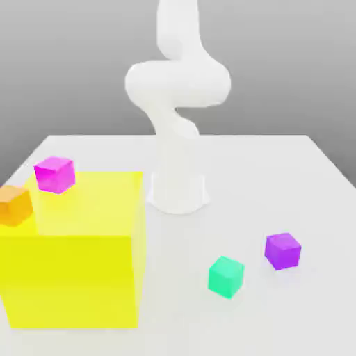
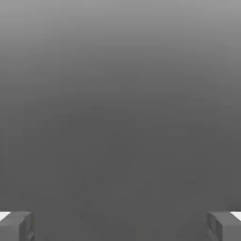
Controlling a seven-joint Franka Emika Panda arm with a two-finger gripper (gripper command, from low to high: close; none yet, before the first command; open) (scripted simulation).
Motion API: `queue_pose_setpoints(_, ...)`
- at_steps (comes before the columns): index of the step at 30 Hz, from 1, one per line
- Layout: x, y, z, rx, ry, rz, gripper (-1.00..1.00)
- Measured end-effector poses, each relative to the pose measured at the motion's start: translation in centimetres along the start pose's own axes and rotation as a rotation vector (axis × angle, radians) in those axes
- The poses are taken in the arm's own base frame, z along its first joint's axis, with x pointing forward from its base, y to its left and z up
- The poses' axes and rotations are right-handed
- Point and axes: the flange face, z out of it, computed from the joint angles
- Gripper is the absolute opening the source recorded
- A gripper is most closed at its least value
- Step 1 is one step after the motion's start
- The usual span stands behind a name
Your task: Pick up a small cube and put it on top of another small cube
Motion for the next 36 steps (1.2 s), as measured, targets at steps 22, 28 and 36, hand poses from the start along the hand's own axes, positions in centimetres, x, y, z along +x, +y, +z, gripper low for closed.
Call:
queue_pose_setpoints(22, -29.4, 21.4, 34.2, -0.664, -0.301, 0.539, 0.00)
queue_pose_setpoints(28, -31.0, 23.3, 36.7, -0.666, -0.304, 0.538, -1.00)
queue_pose_setpoints(36, -30.2, 22.2, 35.3, -0.664, -0.303, 0.539, -1.00)
